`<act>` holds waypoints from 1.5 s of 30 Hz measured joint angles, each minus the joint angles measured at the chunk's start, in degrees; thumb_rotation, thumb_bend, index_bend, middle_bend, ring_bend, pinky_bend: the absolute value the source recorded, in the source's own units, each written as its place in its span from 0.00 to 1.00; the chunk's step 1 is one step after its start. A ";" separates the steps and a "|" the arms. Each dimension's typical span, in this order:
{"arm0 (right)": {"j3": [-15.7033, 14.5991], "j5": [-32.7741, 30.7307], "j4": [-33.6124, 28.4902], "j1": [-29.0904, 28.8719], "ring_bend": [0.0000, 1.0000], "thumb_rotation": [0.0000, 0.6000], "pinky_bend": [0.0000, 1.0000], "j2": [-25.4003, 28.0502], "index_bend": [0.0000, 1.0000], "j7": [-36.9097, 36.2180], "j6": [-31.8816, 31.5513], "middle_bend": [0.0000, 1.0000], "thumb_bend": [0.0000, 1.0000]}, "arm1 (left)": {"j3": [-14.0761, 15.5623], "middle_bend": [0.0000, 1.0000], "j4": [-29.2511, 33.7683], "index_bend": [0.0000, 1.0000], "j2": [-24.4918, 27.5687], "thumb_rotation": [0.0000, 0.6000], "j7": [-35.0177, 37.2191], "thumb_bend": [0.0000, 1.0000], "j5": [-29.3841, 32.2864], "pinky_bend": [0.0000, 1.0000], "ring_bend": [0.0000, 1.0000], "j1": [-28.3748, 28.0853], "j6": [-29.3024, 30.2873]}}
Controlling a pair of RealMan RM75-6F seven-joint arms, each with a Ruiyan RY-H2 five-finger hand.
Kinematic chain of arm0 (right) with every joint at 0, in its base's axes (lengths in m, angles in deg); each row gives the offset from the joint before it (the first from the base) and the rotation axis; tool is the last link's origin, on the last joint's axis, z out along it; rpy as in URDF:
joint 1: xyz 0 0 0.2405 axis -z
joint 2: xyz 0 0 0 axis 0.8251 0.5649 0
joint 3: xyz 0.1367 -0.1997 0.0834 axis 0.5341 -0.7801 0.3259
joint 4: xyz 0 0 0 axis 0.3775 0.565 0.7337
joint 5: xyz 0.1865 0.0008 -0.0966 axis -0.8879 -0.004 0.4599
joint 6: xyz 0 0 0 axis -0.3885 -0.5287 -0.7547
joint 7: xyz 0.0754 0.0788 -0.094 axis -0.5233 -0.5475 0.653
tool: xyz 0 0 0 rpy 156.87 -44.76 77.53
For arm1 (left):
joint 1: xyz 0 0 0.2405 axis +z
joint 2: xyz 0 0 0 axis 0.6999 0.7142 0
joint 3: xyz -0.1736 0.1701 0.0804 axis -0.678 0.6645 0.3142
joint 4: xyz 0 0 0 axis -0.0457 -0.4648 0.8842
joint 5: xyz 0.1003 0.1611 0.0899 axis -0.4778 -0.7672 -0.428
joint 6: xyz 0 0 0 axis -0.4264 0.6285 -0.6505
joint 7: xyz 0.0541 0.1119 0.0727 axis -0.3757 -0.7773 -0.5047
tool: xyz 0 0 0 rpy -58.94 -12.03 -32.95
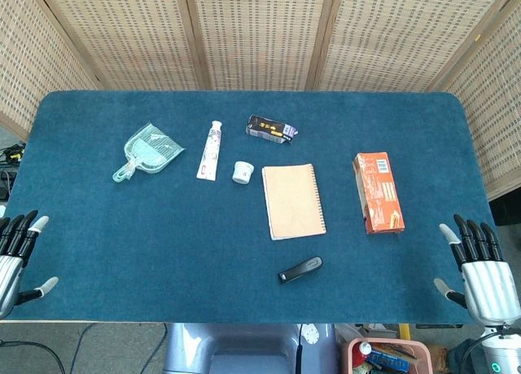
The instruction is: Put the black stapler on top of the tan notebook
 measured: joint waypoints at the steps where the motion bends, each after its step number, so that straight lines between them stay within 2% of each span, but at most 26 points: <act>1: -0.03 -0.07 -0.05 -0.01 0.00 1.00 0.00 0.01 0.00 0.01 0.14 0.00 0.00 | -0.02 0.00 0.02 0.00 0.02 1.00 0.06 0.00 0.08 0.00 0.00 -0.04 -0.08; 10: -0.86 0.68 -0.26 -0.80 0.00 1.00 0.00 0.24 0.00 -1.62 2.22 0.00 0.00 | -0.31 0.00 0.28 0.00 0.25 1.00 0.69 0.00 0.32 0.00 0.00 -0.37 -0.51; 16: -1.81 5.23 1.83 -4.83 0.00 1.00 0.00 -0.42 0.00 -5.39 6.87 0.00 0.00 | -0.92 0.00 0.05 0.00 0.07 1.00 0.54 0.00 2.29 0.00 0.00 -1.18 -2.53; 20: -2.32 10.35 2.65 -10.33 0.00 1.00 0.05 -0.76 0.02 -6.30 12.59 0.02 0.00 | -1.63 0.00 0.07 0.00 -0.15 1.00 0.20 0.00 4.31 0.00 0.00 -1.83 -3.91; 24: -2.51 13.03 2.57 -15.81 0.00 1.00 0.08 -1.70 0.08 -6.56 19.94 0.05 0.00 | -2.25 0.00 0.25 0.00 -0.52 1.00 -0.62 0.00 5.97 0.00 0.00 -2.11 -4.53; 28: -2.42 13.52 2.78 -20.66 0.00 1.00 0.09 -3.93 0.11 -5.62 28.42 0.08 0.00 | -2.48 0.00 0.09 0.00 -0.98 1.00 -1.74 0.00 6.80 0.00 0.00 -2.58 -5.52; 33: -1.99 11.09 3.55 -25.72 0.00 1.00 0.10 -8.64 0.15 -2.03 39.00 0.12 0.00 | -2.72 0.00 -0.12 0.00 -1.29 1.00 -2.13 0.00 7.77 0.00 0.00 -2.90 -6.19; 38: -1.47 8.27 4.16 -28.91 0.03 1.00 0.15 -12.96 0.19 2.37 43.62 0.16 0.06 | -2.88 0.00 -0.23 0.00 -1.39 1.00 -2.27 0.00 8.16 0.00 0.00 -3.16 -6.60; 41: -1.20 6.88 4.61 -29.89 0.10 1.00 0.22 -14.55 0.27 4.36 45.48 0.24 0.13 | -2.77 0.00 -0.21 0.00 -1.45 1.00 -2.42 0.00 8.04 0.00 0.00 -3.24 -6.71; 45: -0.96 5.57 5.68 -30.81 0.22 1.00 0.33 -16.74 0.36 6.54 46.48 0.35 0.27 | -2.77 0.00 -0.16 0.00 -1.40 1.00 -2.21 0.00 8.08 0.00 0.00 -3.16 -6.48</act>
